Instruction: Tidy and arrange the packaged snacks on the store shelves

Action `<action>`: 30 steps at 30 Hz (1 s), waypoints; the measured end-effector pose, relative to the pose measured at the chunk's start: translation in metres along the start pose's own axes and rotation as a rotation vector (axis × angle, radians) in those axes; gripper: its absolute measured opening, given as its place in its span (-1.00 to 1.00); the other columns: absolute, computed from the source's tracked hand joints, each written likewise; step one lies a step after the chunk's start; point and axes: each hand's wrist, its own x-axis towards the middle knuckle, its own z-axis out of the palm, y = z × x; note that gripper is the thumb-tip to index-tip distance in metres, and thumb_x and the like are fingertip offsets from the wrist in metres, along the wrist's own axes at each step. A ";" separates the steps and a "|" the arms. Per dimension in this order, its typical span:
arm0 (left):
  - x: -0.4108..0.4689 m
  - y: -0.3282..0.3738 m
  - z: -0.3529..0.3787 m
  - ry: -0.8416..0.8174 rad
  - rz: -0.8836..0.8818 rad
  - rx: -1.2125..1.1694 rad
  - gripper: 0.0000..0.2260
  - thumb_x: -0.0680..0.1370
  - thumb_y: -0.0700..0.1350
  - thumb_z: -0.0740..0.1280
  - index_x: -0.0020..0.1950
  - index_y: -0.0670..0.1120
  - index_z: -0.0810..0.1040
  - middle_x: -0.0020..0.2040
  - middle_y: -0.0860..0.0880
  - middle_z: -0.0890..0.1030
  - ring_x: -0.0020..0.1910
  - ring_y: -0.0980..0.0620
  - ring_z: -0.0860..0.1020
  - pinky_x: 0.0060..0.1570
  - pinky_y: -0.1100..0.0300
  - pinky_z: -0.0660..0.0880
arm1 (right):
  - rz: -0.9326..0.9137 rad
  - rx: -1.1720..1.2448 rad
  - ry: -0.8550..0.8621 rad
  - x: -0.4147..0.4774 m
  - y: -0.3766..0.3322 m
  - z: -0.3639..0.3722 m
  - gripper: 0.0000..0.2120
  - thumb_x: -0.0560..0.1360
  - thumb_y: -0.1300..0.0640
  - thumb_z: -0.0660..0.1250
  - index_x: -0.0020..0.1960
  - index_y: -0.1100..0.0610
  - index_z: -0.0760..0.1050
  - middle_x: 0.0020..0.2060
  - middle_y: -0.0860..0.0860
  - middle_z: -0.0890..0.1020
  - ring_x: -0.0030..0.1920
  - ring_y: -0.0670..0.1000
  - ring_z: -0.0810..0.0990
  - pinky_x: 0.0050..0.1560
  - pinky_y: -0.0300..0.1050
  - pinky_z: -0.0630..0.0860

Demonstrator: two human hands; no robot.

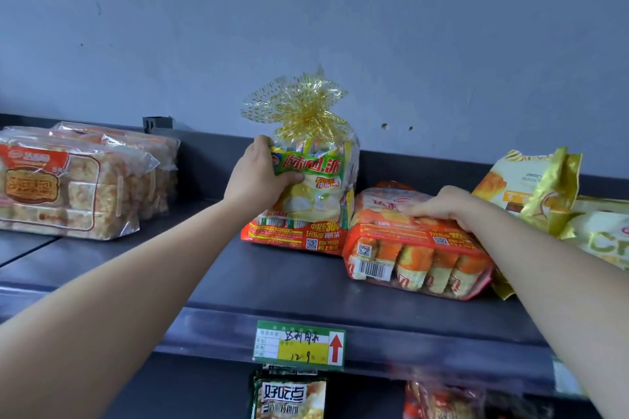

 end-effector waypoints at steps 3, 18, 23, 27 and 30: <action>-0.001 -0.009 -0.005 -0.038 0.002 0.000 -0.35 0.45 0.07 0.45 0.38 -0.16 0.24 0.33 -0.13 0.40 0.27 -0.10 0.41 0.10 0.13 0.33 | 0.030 0.157 0.028 0.002 0.002 -0.002 -0.40 0.32 -0.23 0.48 0.02 0.26 0.41 -0.08 0.17 0.60 -0.05 0.21 0.62 0.05 0.08 0.55; 0.002 -0.009 -0.002 0.047 -0.093 0.111 -0.36 0.43 0.20 0.42 0.31 -0.13 0.26 0.25 -0.14 0.40 0.14 -0.23 0.52 -0.04 -0.01 0.45 | -0.749 0.472 1.041 -0.066 -0.028 -0.039 -0.88 0.47 0.15 0.36 -0.20 0.08 0.44 -0.13 0.05 0.44 -0.14 -0.05 0.41 -0.23 -0.47 0.25; 0.005 -0.003 0.011 0.039 -0.110 0.090 -0.38 0.44 0.18 0.41 0.29 -0.15 0.27 0.23 -0.16 0.37 0.13 -0.26 0.50 -0.07 -0.01 0.41 | -0.817 0.679 0.991 -0.064 -0.028 -0.019 -0.83 0.45 0.09 0.30 -0.18 0.21 0.49 -0.15 0.05 0.45 -0.16 -0.15 0.40 -0.16 -0.48 0.29; 0.009 -0.027 0.003 -0.088 -0.170 -0.184 -0.39 0.41 0.08 0.41 0.36 -0.12 0.29 0.22 -0.13 0.46 0.12 -0.16 0.53 0.07 0.07 0.46 | -0.810 0.687 0.901 -0.067 -0.045 0.014 -0.83 0.46 0.09 0.32 -0.22 0.18 0.45 -0.17 0.04 0.45 -0.17 -0.08 0.41 -0.19 -0.49 0.27; 0.003 -0.043 -0.008 -0.198 -0.318 -0.555 -0.37 0.40 0.08 0.47 0.38 -0.09 0.34 0.09 -0.12 0.61 0.01 -0.04 0.60 0.10 -0.01 0.57 | -0.745 0.694 0.835 -0.073 -0.062 0.035 -0.81 0.53 0.11 0.32 -0.19 0.16 0.38 -0.13 0.01 0.40 -0.16 -0.08 0.39 -0.21 -0.56 0.28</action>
